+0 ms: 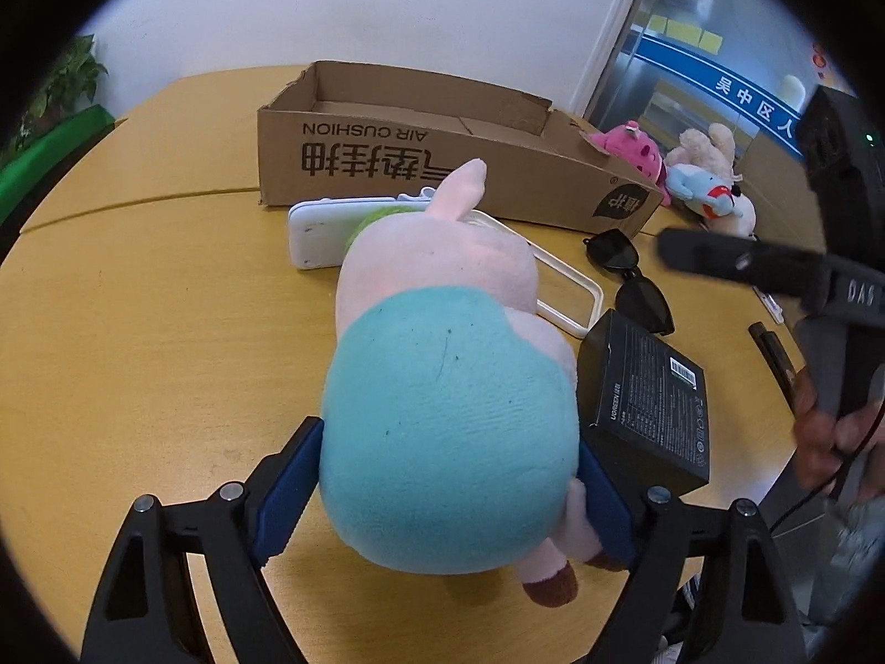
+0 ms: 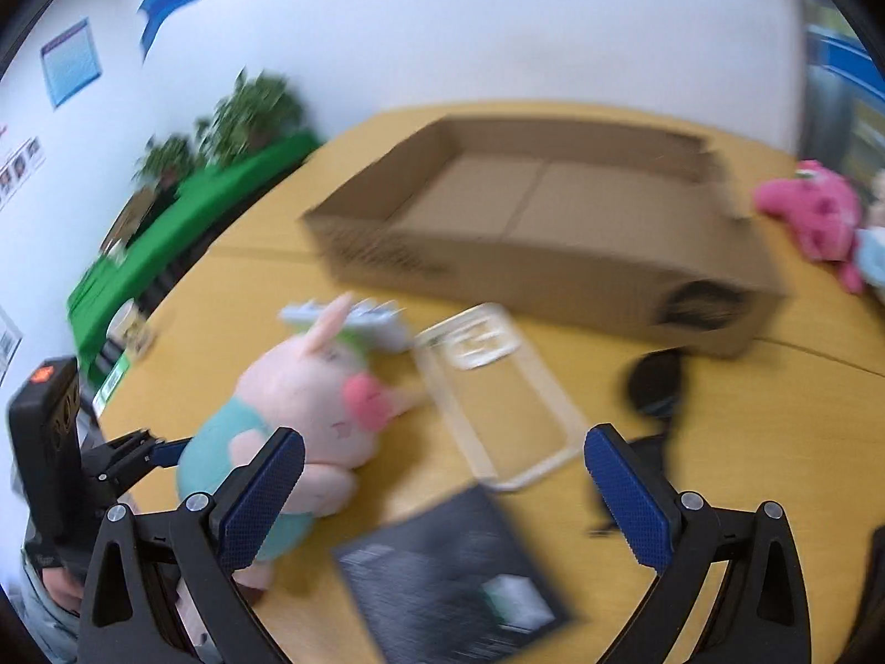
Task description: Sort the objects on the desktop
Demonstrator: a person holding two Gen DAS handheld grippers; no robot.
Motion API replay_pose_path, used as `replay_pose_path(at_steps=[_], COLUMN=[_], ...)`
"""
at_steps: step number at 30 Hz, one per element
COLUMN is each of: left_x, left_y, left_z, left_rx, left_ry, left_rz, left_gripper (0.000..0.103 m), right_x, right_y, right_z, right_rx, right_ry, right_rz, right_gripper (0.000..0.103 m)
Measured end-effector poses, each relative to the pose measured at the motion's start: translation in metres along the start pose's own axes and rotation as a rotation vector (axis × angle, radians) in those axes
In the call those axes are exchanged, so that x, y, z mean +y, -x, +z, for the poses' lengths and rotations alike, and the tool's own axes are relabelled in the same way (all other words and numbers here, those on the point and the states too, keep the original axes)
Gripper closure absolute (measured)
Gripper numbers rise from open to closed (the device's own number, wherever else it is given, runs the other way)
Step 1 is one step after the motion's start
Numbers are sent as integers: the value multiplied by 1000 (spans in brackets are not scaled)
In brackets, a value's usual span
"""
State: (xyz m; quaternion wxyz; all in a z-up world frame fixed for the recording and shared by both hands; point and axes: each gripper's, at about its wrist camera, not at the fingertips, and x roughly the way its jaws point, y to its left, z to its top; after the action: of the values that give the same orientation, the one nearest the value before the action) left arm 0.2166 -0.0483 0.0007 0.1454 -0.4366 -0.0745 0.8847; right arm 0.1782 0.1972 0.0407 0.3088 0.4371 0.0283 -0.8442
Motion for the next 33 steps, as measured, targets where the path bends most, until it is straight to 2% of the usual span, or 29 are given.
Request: replay_pose_path(at_steps=[4,7,14,17,20,22,25,33], left_x=[3,-3,-8,-18,-26,-25,-28,-60], left_y=[-1,-1,2,3,4,7,16,51], left_z=[-2,-4,-8,-10,-10,-8,-1,42], left_rx=[-6,-6,-4,-5,-2,-12,-40,-164], left_ry=[14,-22,-66,-111,-136,-125,-121,-213], left_rz=[-12,7,14,8,4,-15,-33,-37], left_gripper=[17,18,26,29,30,32,32,32], right_x=[22,32,26,40,54,53,54,51], right_y=[-34,-49,-72,-77,-73,-65,-47,19], right_z=[-4,-12,-23,-25,-28,-27,-21,24], right_rx=[83,133,175,188,158,131,83,-93], right_ry=[-19,-42,-132,-93,-37,-39,-11,45], right_rz=[88,157,294,317,246,239,223,175], right_gripper=[0,0,1,0,1,5,7,7])
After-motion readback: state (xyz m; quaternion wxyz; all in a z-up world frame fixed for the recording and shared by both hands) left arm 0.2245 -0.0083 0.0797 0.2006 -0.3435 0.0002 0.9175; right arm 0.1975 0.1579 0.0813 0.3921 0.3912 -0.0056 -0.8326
